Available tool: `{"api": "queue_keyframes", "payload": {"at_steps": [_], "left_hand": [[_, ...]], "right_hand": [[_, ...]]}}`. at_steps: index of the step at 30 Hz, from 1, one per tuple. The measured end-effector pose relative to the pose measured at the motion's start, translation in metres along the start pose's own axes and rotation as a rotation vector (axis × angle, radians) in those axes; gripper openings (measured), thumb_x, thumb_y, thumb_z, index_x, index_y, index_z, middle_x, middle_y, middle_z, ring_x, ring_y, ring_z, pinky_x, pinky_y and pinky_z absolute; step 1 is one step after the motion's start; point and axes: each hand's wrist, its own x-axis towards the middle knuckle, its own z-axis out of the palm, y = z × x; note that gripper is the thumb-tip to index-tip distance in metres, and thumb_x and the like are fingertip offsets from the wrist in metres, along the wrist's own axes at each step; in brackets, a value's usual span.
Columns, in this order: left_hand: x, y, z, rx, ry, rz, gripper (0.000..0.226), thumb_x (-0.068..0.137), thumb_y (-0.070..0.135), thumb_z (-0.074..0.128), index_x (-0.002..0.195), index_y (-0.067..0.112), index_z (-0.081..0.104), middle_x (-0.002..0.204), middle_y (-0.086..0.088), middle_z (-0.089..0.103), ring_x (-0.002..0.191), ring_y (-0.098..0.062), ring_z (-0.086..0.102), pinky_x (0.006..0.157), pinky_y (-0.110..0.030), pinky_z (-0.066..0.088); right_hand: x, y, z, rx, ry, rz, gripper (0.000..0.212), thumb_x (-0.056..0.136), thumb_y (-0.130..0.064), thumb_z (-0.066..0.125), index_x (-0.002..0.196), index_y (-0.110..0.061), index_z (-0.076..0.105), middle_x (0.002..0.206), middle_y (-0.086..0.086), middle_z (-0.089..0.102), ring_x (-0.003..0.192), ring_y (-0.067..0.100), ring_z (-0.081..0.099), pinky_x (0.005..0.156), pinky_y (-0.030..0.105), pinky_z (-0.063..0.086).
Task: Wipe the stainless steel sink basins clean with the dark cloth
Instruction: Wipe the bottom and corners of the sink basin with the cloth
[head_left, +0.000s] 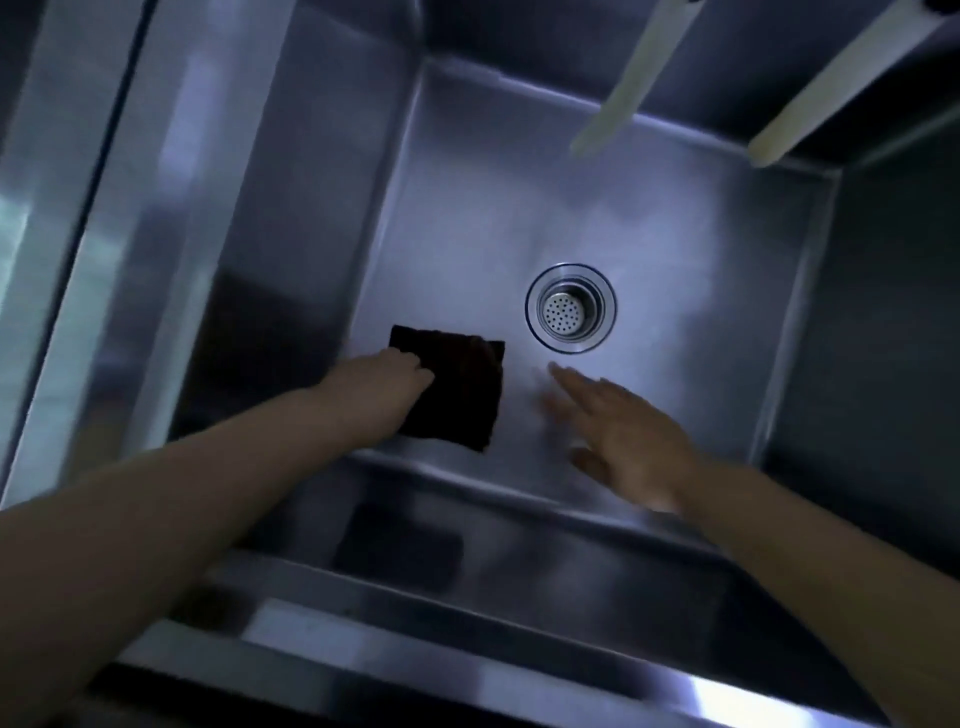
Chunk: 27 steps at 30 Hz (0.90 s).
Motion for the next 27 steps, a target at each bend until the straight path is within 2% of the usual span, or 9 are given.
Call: {"api": "queue_keyframes", "payload": {"at_steps": [3,6,8,12,15,18,21,24,27], "left_hand": [[0.027,0.002,0.014,0.206,0.054,0.305,0.062,0.095,0.026,0.048,0.149,0.015,0.019,0.156,-0.012,0.018,0.139,-0.028,0.024,0.112,-0.039,0.027],[0.056,0.001,0.024,0.380,0.188,0.451,0.077,0.091,0.053,0.039,0.151,0.014,0.010,0.158,-0.008,0.004,0.146,-0.026,0.004,0.118,-0.043,-0.002],[0.068,0.005,0.036,0.396,0.189,0.476,0.081,0.088,0.060,0.028,0.151,0.014,0.006,0.158,-0.006,0.002,0.145,-0.025,-0.002,0.117,-0.045,-0.009],[0.060,-0.005,0.055,0.279,0.286,0.304,0.081,0.082,0.057,0.043,0.146,0.011,0.027,0.153,-0.011,0.027,0.142,-0.027,0.019,0.115,-0.048,0.007],[0.050,-0.020,0.061,0.086,0.446,0.147,0.090,0.076,0.047,0.065,0.143,0.000,0.027,0.149,-0.022,0.030,0.140,-0.031,0.021,0.115,-0.045,0.003],[0.063,-0.027,0.046,-0.114,0.541,-0.068,0.089,0.076,0.037,0.075,0.136,-0.013,0.032,0.144,-0.034,0.029,0.136,-0.045,0.023,0.113,-0.053,0.015],[0.083,-0.032,0.025,-0.209,0.542,-0.213,0.076,0.081,0.032,0.070,0.130,-0.016,0.038,0.142,-0.037,0.029,0.135,-0.050,0.023,0.111,-0.060,0.017],[0.084,-0.031,0.027,-0.011,0.477,-0.082,0.073,0.085,0.040,0.050,0.131,-0.015,0.039,0.142,-0.035,0.033,0.134,-0.047,0.029,0.112,-0.058,0.014],[0.051,-0.025,0.052,0.256,0.329,0.326,0.079,0.080,0.050,0.039,0.132,-0.009,0.042,0.138,-0.032,0.041,0.128,-0.045,0.041,0.109,-0.056,0.018]], "right_hand": [[-0.042,0.011,-0.014,0.094,0.010,0.176,0.067,0.095,-0.039,0.044,0.150,-0.031,0.007,0.152,-0.014,-0.016,0.141,0.018,0.021,0.110,0.027,0.021],[-0.055,0.012,-0.019,0.167,0.084,0.276,0.055,0.096,-0.039,0.044,0.147,-0.036,0.023,0.156,-0.013,0.012,0.139,0.013,0.027,0.109,0.024,0.024],[-0.058,0.016,-0.019,0.204,0.139,0.337,0.051,0.096,-0.038,0.045,0.145,-0.034,0.031,0.153,-0.010,0.027,0.138,0.011,0.029,0.108,0.023,0.024],[-0.063,0.032,-0.015,0.246,0.241,0.436,0.048,0.092,-0.028,0.055,0.139,-0.024,0.045,0.146,0.000,0.042,0.133,0.018,0.039,0.104,0.021,0.024],[-0.064,0.043,-0.007,0.293,0.277,0.514,0.046,0.090,-0.023,0.058,0.135,-0.019,0.051,0.142,0.005,0.048,0.129,0.023,0.045,0.105,0.026,0.028],[-0.064,0.050,0.001,0.363,0.313,0.554,0.044,0.090,-0.021,0.059,0.133,-0.016,0.053,0.138,0.008,0.051,0.127,0.025,0.047,0.105,0.027,0.029],[-0.065,0.056,0.007,0.434,0.307,0.585,0.042,0.090,-0.022,0.058,0.132,-0.016,0.054,0.136,0.007,0.053,0.127,0.023,0.048,0.106,0.025,0.027],[-0.064,0.063,0.007,0.474,0.354,0.603,0.039,0.090,-0.022,0.059,0.128,-0.014,0.057,0.131,0.009,0.058,0.120,0.025,0.053,0.103,0.025,0.031],[-0.061,0.064,0.002,0.573,0.377,0.640,0.040,0.090,-0.028,0.057,0.129,-0.019,0.056,0.129,0.006,0.059,0.114,0.023,0.057,0.099,0.028,0.038]]}}
